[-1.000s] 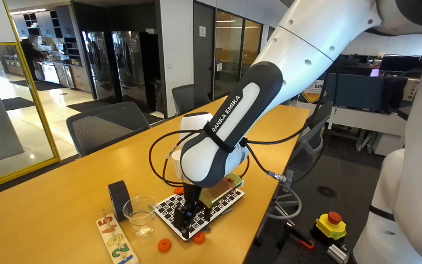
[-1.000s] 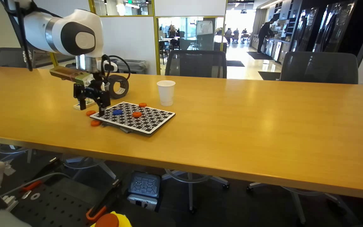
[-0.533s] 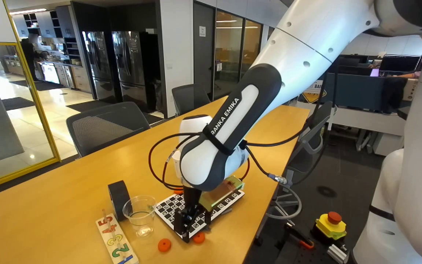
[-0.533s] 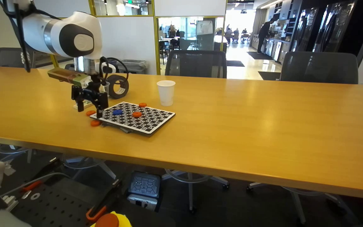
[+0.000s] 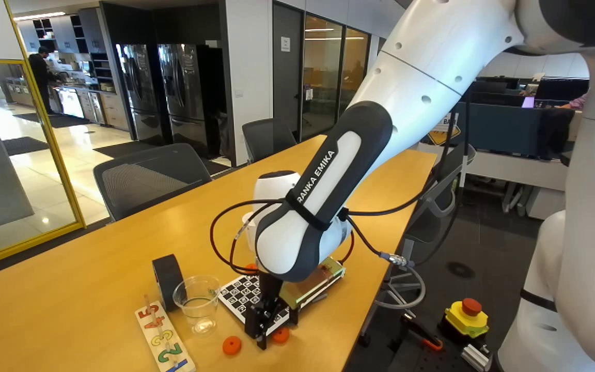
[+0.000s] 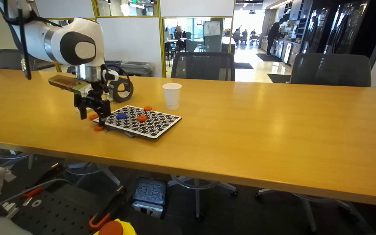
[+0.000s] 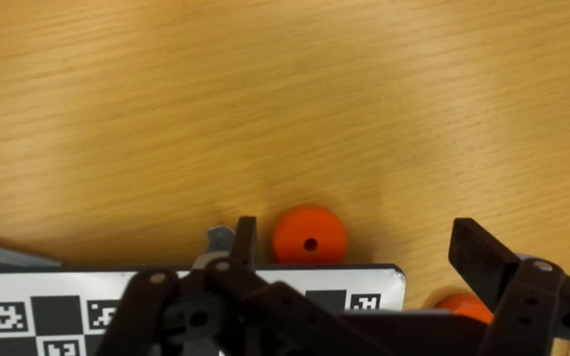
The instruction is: Put the orange rings in the white cup, then put the blue ring in the plastic clear cup.
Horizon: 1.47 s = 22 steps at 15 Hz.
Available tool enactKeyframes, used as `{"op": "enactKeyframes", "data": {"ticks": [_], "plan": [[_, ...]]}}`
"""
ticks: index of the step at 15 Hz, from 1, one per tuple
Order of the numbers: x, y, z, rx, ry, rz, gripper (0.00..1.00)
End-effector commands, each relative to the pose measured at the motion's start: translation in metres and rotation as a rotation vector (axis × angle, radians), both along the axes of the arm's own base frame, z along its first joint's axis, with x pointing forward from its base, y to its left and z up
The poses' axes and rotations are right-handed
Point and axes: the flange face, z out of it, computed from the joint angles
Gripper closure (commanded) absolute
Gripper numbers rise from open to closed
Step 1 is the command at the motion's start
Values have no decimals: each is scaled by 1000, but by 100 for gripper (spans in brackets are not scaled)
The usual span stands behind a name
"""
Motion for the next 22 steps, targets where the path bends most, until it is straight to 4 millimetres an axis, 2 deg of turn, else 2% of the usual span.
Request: {"op": "enactKeyframes", "data": {"ticks": [1, 11, 22], "plan": [[-1, 3, -4, -6, -26, -48, 0], [-6, 0, -11, -31, -56, -116, 0], [-3, -2, -13, -52, -75, -134, 0]]}}
